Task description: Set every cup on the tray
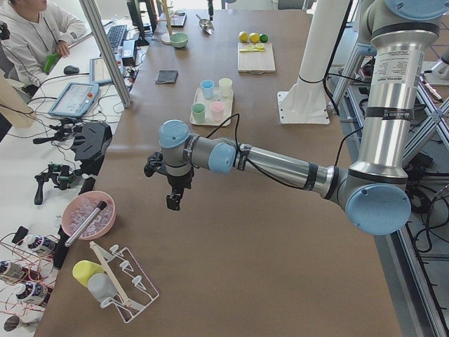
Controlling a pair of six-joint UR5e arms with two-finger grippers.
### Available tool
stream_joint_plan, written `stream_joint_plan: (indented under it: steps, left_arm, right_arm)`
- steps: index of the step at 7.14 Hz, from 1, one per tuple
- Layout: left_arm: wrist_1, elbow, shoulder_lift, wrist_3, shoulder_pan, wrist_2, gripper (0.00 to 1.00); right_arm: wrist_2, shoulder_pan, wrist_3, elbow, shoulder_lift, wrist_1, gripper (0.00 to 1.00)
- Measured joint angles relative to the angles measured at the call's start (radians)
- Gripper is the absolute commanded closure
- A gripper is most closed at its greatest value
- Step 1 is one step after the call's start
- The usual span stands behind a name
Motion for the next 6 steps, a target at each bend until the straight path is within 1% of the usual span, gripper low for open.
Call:
stream_joint_plan:
  steps: [2,6]
  left_arm:
    - [-0.008,-0.007,0.054,0.024,-0.019,-0.002,0.02]
    - [-0.005,-0.014,0.076,0.020,-0.032,-0.004,0.02]
  right_arm:
    - [0.000,0.027,-0.032,0.000,-0.018,-0.001,0.00]
    - [-0.001,0.034,-0.070,0.001,-0.048,-0.001,0.00]
